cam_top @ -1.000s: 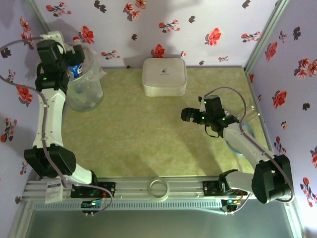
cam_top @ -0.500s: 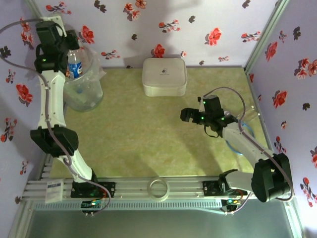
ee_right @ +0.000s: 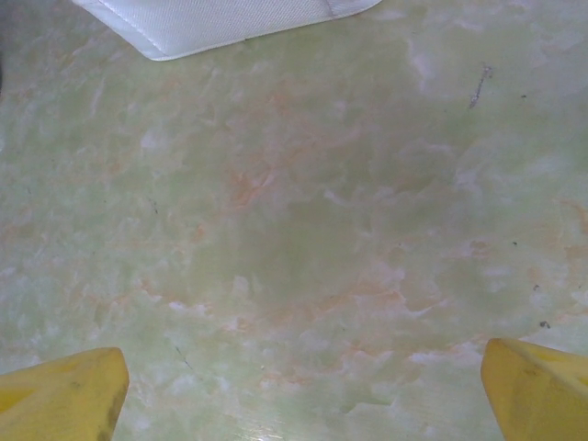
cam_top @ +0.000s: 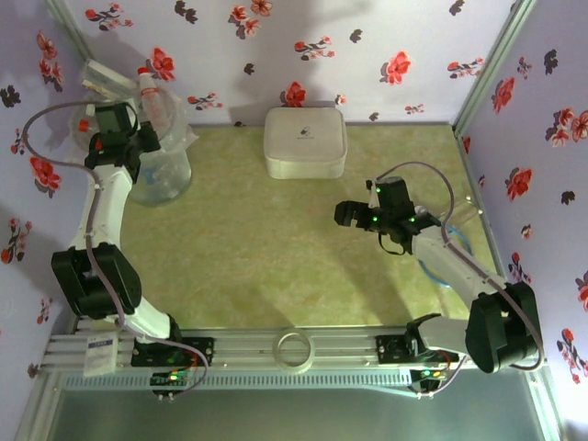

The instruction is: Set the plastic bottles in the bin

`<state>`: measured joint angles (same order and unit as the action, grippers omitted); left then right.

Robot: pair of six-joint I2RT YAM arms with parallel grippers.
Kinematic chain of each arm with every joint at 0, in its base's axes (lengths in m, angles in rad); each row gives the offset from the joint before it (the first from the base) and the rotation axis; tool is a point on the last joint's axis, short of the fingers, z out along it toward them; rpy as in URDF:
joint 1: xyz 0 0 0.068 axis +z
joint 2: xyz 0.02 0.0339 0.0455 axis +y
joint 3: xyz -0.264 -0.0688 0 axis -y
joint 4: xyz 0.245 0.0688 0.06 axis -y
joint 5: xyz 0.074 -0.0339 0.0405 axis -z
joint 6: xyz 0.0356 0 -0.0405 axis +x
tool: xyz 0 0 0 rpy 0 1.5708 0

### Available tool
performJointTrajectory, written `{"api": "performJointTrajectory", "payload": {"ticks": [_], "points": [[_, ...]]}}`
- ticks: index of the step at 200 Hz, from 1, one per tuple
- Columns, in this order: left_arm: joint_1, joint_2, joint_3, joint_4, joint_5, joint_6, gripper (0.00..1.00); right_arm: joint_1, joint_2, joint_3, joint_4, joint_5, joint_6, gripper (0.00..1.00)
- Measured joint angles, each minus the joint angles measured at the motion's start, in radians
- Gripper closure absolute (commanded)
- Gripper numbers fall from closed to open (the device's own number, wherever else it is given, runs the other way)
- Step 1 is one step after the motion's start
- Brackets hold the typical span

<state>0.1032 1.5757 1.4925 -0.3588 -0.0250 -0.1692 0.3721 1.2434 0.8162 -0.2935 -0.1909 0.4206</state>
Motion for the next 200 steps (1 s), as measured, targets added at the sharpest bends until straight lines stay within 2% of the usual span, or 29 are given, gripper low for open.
{"api": "performJointTrajectory", "payload": {"ticks": [13,40,61,94,134,154,171,189,200], "points": [[0.002,0.0,0.02,-0.011,0.004,-0.003,0.6,0.001,0.0,0.0,0.0,0.0,0.001,0.01],[0.002,0.016,0.171,-0.087,0.037,-0.003,0.35,0.001,0.0,0.0,0.002,0.0,0.009,0.01],[0.002,0.044,0.355,-0.114,0.057,0.0,0.25,0.004,0.0,0.0,0.016,-0.001,0.02,0.01],[0.002,0.143,0.62,-0.134,0.071,-0.006,0.23,0.023,0.0,-0.01,0.039,-0.002,0.036,0.01],[0.002,0.402,0.857,-0.189,0.059,-0.005,0.22,0.032,-0.01,-0.031,0.034,0.0,0.036,0.01],[0.002,0.506,0.87,-0.225,0.051,-0.005,0.24,0.033,-0.031,-0.046,0.026,0.0,0.036,0.01],[0.002,0.563,0.858,-0.276,0.021,-0.008,0.32,0.034,-0.044,-0.054,0.022,0.001,0.037,0.01],[0.002,0.545,0.762,-0.273,-0.023,-0.011,0.44,0.034,-0.055,-0.064,0.023,0.001,0.039,0.01],[0.002,0.491,0.646,-0.23,-0.047,-0.021,0.49,0.034,-0.058,-0.068,0.025,0.001,0.045,0.01]]}}
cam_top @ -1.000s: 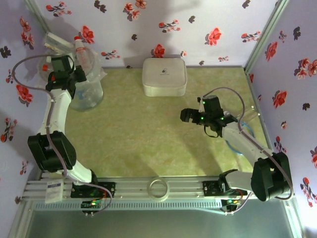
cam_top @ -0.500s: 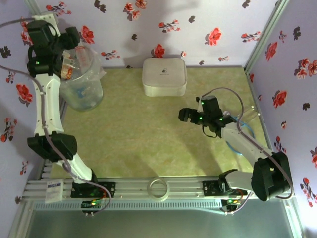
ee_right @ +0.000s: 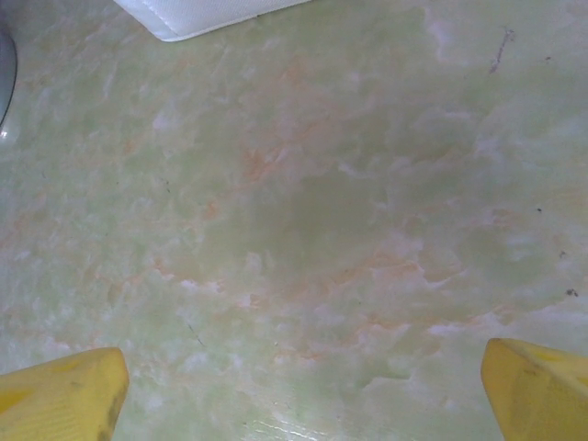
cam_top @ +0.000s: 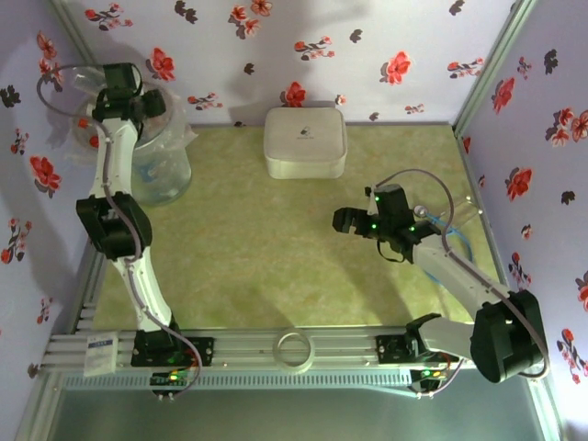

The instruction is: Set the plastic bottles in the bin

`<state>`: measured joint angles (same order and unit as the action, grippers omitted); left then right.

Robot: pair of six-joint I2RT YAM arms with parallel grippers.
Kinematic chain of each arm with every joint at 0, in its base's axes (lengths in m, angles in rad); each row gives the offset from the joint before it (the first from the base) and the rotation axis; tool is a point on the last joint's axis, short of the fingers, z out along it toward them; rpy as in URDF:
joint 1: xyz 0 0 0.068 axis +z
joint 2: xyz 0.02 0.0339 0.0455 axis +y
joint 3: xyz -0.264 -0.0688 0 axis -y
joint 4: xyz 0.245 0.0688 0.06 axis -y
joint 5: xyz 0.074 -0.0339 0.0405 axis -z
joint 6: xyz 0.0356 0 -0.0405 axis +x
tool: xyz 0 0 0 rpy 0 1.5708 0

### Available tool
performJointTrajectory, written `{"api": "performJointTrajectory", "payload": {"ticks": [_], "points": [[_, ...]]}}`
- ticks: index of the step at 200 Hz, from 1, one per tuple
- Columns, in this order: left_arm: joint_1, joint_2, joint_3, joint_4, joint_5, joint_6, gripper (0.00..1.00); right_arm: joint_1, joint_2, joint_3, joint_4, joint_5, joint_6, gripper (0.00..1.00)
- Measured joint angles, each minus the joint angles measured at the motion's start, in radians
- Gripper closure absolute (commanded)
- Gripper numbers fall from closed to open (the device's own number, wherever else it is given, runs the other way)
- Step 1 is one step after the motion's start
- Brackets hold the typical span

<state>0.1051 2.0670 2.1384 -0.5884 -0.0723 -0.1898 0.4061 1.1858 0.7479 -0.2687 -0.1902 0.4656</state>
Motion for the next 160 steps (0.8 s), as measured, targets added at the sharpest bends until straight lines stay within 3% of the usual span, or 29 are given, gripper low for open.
{"api": "performJointTrajectory", "payload": {"ticks": [27,58,68,106,127,160], "points": [[0.006,-0.16,-0.238,0.09,-0.045,-0.027,0.56,0.002,0.004,-0.003,0.007,-0.001,0.01,0.01],[0.018,-0.245,-0.326,0.105,-0.061,-0.049,0.56,0.016,0.024,-0.003,0.01,-0.002,0.01,0.01],[0.018,-0.245,-0.325,0.107,-0.062,-0.049,0.51,0.019,0.024,-0.003,0.01,-0.001,0.01,0.01],[0.019,-0.197,-0.204,0.048,-0.031,-0.043,0.13,0.02,0.024,-0.003,0.01,-0.001,0.011,0.01],[0.018,-0.188,-0.144,0.034,-0.01,-0.039,0.06,0.021,0.024,-0.003,0.01,0.0,0.011,0.01],[0.013,-0.2,-0.113,0.024,0.013,-0.03,0.03,0.021,0.024,-0.002,0.01,0.0,0.011,0.01]]}}
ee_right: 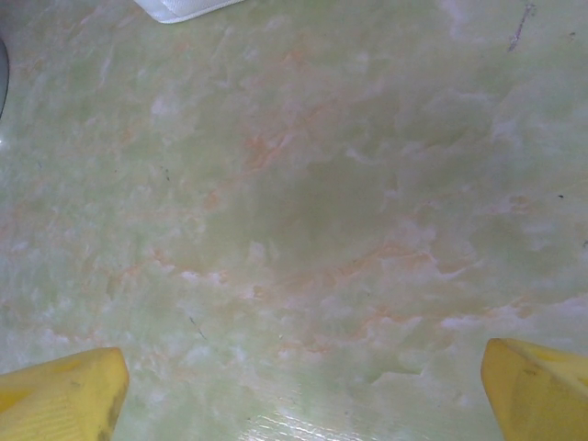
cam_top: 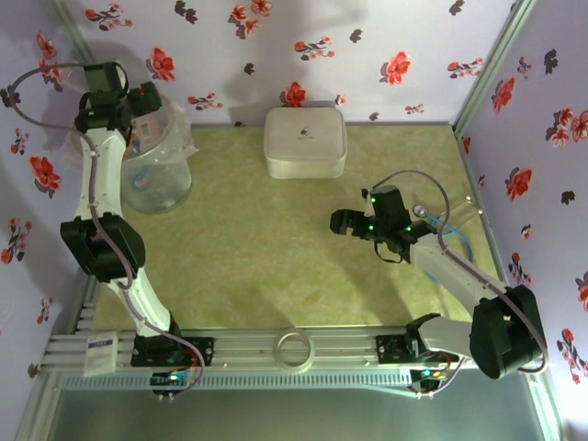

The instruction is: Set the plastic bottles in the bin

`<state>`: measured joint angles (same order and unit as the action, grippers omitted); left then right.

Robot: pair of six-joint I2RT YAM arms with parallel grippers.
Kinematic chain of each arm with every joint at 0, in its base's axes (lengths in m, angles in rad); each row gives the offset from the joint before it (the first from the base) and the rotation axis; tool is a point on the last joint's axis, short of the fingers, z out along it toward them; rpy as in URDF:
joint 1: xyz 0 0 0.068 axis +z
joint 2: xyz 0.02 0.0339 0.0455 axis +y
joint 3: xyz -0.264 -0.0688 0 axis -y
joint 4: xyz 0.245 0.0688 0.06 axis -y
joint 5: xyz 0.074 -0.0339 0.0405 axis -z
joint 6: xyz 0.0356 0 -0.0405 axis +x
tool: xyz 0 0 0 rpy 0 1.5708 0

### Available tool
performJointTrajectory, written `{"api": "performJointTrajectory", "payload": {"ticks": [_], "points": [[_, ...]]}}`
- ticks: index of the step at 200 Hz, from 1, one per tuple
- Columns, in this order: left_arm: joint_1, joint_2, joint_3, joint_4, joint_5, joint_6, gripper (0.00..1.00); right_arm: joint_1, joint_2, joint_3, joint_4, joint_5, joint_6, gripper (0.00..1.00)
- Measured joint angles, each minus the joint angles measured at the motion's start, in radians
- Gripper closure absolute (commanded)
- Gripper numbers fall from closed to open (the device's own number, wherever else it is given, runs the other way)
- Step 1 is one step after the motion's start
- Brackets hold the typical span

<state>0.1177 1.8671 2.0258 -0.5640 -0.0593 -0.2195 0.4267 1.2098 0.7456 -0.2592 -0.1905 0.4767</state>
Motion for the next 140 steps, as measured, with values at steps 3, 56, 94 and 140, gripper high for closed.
{"api": "performJointTrajectory", "payload": {"ticks": [3,56,94,140], "points": [[-0.002,-0.002,0.002,-0.002,0.001,0.003,0.04,0.0,0.0,0.0,0.0,0.0,0.0,0.01],[-0.031,-0.119,0.007,-0.037,0.003,0.047,0.02,0.001,-0.019,0.038,-0.016,0.039,-0.005,0.01],[0.003,-0.187,0.071,-0.034,-0.018,0.055,0.0,0.001,-0.064,0.051,-0.024,0.069,-0.004,0.01],[0.082,-0.047,0.23,-0.005,-0.035,-0.026,0.0,0.001,-0.064,0.05,-0.026,0.072,0.005,0.01]]}}
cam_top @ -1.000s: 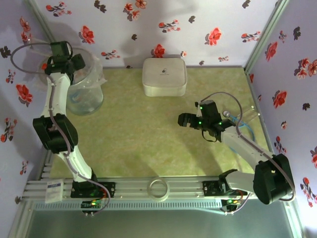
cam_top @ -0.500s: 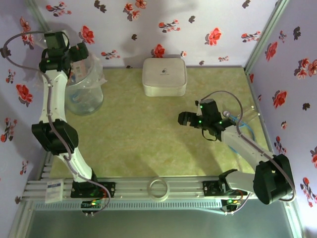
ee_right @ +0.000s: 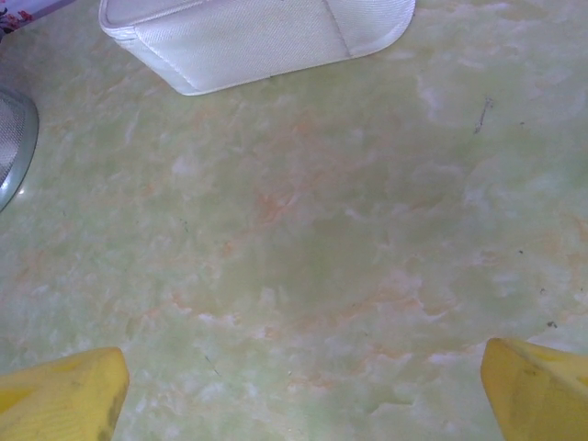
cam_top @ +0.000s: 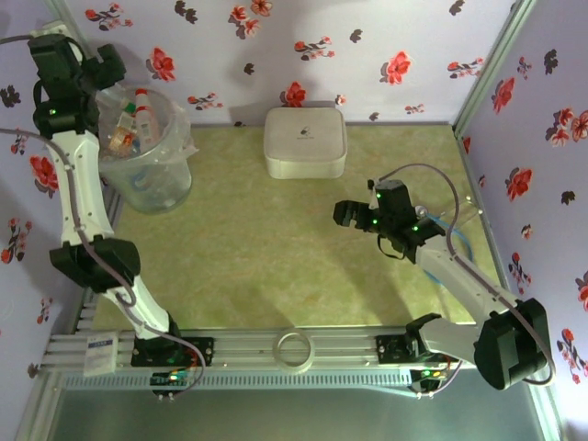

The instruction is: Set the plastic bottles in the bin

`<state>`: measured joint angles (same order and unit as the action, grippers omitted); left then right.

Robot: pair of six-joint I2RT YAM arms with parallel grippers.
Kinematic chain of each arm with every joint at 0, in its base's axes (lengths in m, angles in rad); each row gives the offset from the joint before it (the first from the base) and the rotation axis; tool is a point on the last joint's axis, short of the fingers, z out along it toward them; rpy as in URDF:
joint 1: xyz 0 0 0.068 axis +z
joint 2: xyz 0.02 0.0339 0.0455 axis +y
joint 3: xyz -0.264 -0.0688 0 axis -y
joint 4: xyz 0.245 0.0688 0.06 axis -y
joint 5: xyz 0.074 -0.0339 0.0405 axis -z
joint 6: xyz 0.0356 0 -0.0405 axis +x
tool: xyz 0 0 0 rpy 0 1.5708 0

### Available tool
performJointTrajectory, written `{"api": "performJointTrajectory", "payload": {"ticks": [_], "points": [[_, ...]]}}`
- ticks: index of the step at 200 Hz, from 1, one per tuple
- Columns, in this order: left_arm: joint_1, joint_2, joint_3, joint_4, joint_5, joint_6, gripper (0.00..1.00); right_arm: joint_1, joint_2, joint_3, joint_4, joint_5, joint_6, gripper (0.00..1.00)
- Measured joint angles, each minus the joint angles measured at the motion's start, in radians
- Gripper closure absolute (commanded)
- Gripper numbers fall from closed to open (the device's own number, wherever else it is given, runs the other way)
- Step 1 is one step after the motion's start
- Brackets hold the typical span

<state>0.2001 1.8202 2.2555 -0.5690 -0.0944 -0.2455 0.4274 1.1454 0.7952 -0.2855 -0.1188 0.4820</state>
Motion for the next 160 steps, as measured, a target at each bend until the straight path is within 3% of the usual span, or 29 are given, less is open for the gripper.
{"api": "performJointTrajectory", "payload": {"ticks": [67,120,160], "points": [[0.008,0.275,0.126,0.03,-0.053,-0.064,0.0,0.0,-0.04,-0.045,-0.035,0.026,0.002,0.01],[0.008,0.346,0.159,0.053,-0.061,-0.114,0.0,0.0,-0.038,-0.045,-0.053,0.039,0.001,0.01],[0.008,0.344,0.071,0.093,-0.033,-0.142,0.02,0.0,-0.034,-0.044,-0.062,0.046,0.001,0.01]]}}
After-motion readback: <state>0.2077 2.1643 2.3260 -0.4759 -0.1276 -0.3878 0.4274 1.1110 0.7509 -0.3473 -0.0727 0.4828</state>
